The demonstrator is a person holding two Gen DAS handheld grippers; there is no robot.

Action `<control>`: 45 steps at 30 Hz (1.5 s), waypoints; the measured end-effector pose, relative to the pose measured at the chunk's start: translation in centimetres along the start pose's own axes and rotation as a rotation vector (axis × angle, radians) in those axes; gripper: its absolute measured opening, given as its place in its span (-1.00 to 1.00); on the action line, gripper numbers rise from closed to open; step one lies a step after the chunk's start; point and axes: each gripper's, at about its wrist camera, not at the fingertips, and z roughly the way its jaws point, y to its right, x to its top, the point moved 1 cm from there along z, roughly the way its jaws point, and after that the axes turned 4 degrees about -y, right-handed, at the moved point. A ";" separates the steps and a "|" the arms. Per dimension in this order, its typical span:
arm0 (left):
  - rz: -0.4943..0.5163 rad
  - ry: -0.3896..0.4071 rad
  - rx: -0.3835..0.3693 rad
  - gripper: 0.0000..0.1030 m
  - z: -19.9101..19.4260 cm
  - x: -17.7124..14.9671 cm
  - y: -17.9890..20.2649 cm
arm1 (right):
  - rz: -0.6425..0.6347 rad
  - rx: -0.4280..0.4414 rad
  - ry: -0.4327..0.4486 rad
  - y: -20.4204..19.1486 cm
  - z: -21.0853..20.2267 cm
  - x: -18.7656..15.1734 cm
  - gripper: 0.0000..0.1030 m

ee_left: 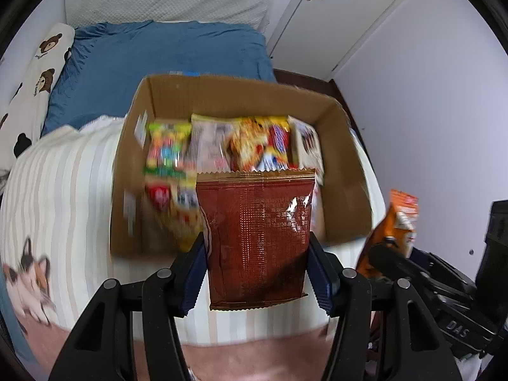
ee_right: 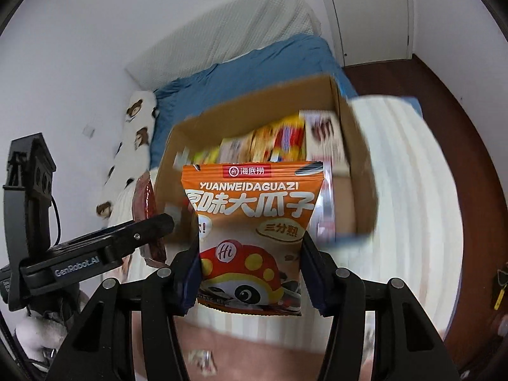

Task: Organize snacks
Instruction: 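Carry jerky pack with left tool while right tool carries seed bag to box, then open both tools to drop the packs into the box and withdraw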

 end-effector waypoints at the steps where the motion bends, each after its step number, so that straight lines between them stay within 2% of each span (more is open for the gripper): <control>1: 0.001 -0.018 0.011 0.08 0.9 1.6 0.1 | -0.003 -0.012 -0.008 -0.1 0.7 1.6 0.12; 3: 0.000 -0.053 0.032 0.08 2.4 3.7 -0.3 | -0.005 -0.036 -0.019 -0.1 1.5 3.7 0.12; 7: -0.024 -0.138 0.066 0.08 6.2 7.1 -1.5 | 0.001 -0.062 -0.091 -0.2 5.9 7.4 0.12; 11: -0.056 -0.205 0.078 0.08 9.3 9.0 -3.0 | -0.011 -0.089 -0.150 -0.3 9.4 8.5 0.12; 17: -0.085 -0.300 0.069 0.08 12.6 9.7 -4.5 | -0.009 -0.091 -0.234 -0.2 14.9 9.4 0.16; 18: -0.098 -0.320 0.073 0.10 13.1 9.8 -4.9 | -0.003 -0.098 -0.259 0.0 15.7 9.5 0.31; 19: -0.103 -0.326 0.088 0.14 13.5 9.9 -5.2 | -0.005 -0.100 -0.277 0.1 16.3 9.6 0.72; 20: -0.098 -0.318 0.098 0.32 13.7 10.0 -5.3 | -0.012 -0.113 -0.284 0.1 16.7 9.6 0.90; 21: -0.094 -0.308 0.109 0.69 13.8 10.0 -5.4 | -0.017 -0.129 -0.287 0.2 17.0 9.5 0.96; 22: -0.092 -0.303 0.118 0.83 13.8 10.0 -5.5 | -0.014 -0.136 -0.291 0.4 17.2 9.5 0.96; 23: -0.093 -0.299 0.109 0.89 13.9 9.9 -5.6 | -0.011 -0.140 -0.295 0.6 17.5 9.5 0.96; 31: -0.081 -0.261 0.095 0.89 12.5 8.7 -5.4 | -0.006 -0.163 -0.278 1.5 16.2 8.4 0.96; 40: -0.002 -0.079 0.164 0.89 7.1 4.5 -3.6 | -0.020 -0.204 -0.166 1.2 10.9 6.0 0.96; 45: -0.007 0.012 0.195 0.89 4.7 2.9 -3.9 | -0.042 -0.214 -0.105 0.5 8.1 4.1 0.96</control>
